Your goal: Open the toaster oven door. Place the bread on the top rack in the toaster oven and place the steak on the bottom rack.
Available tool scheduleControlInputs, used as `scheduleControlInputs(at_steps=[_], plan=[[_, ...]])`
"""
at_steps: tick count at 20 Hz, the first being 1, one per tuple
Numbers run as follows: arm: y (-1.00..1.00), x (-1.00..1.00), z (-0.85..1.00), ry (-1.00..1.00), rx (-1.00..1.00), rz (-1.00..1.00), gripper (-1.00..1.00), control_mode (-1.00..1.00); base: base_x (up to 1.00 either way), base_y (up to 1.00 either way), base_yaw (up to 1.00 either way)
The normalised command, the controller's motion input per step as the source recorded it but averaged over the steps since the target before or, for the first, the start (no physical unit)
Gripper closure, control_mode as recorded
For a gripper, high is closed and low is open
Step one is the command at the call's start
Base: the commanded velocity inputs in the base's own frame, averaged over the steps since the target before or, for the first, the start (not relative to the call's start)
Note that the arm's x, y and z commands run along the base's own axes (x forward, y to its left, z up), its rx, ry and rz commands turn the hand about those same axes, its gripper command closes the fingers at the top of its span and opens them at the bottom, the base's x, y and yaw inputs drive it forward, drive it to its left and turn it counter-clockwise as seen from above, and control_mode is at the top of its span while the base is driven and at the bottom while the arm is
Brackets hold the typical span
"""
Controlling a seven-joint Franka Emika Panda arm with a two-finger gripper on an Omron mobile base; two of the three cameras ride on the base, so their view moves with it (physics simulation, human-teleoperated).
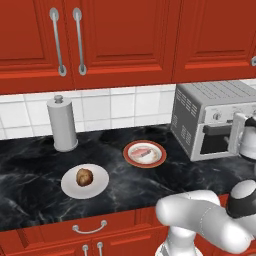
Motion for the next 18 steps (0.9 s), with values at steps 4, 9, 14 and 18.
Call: scheduleControlInputs(at_steps=[4, 9, 14, 18], plan=[[-0.01, 0.17, 0.00, -0.22, 0.00, 0.00, -1.00, -1.00, 0.00, 0.00, 0.00], [-0.03, 0.18, 0.00, -0.19, 0.00, 0.00, -1.00, -1.00, 0.00, 0.00, 0.00], [-0.01, 0.11, 0.06, -0.14, 0.00, 0.00, 1.00, -1.00, 0.00, 0.00, 0.00], [-0.02, 0.04, 0.17, -0.09, 0.00, 0.00, 1.00, -1.00, 0.00, 0.00, 0.00]])
